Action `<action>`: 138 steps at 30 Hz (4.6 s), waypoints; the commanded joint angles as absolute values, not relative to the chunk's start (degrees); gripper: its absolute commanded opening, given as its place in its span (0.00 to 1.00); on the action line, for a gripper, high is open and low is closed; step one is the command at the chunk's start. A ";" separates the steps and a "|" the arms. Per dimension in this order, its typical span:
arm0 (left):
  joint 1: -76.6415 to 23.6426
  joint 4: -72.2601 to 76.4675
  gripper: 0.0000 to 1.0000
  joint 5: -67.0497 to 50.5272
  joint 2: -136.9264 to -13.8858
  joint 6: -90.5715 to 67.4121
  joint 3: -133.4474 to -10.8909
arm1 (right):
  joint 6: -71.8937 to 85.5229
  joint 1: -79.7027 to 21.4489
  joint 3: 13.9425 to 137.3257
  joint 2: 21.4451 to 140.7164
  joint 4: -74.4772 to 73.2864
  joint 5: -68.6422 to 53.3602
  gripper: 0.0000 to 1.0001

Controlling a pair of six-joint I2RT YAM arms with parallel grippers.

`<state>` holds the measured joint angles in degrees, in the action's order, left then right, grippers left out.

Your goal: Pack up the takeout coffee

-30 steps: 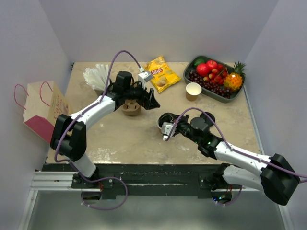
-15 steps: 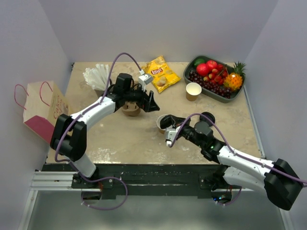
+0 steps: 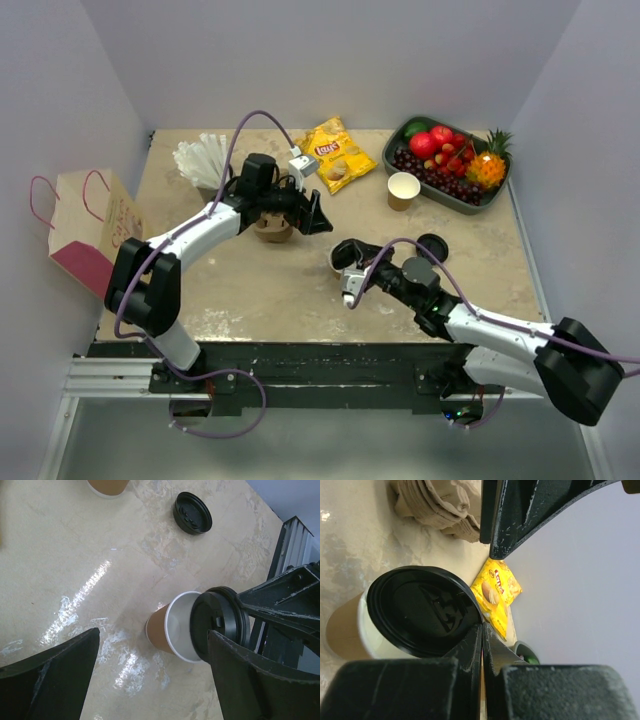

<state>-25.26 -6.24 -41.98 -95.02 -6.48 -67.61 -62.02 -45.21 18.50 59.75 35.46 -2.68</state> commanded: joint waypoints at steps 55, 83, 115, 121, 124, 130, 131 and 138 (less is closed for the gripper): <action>-29.44 -4.83 0.93 -47.46 -94.75 -5.71 -63.98 | -63.63 -46.23 18.81 53.17 22.24 -6.94 0.09; -30.15 -3.16 0.93 -46.23 -95.89 -6.42 -62.22 | -59.08 -46.32 20.65 57.04 20.92 -6.07 0.15; -18.02 -8.79 0.93 -33.31 -69.08 -6.50 -51.68 | -85.69 -46.58 44.65 75.05 -45.87 -31.47 0.43; -16.35 -8.17 0.93 -33.22 -67.76 -6.86 -51.07 | -88.94 -47.02 43.42 76.99 -40.44 -28.65 0.37; -15.73 -8.17 0.93 -33.31 -67.76 -6.94 -51.15 | -90.44 -47.11 43.07 77.43 -39.90 -28.21 0.36; -15.29 -8.00 0.93 -33.66 -68.47 -7.47 -51.85 | -91.93 -47.64 43.86 79.45 -41.74 -28.56 0.33; -15.21 -8.00 0.93 -33.75 -68.73 -7.47 -52.03 | -92.72 -47.55 44.03 79.54 -42.36 -28.65 0.32; -14.77 -8.26 0.93 -33.93 -68.73 -7.56 -51.68 | -92.64 -47.64 43.16 73.84 -42.72 -29.62 0.37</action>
<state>-15.38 -9.47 -33.58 -69.19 -6.66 -51.62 -91.61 -47.27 42.52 78.30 -42.44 -28.05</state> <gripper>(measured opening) 0.930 0.352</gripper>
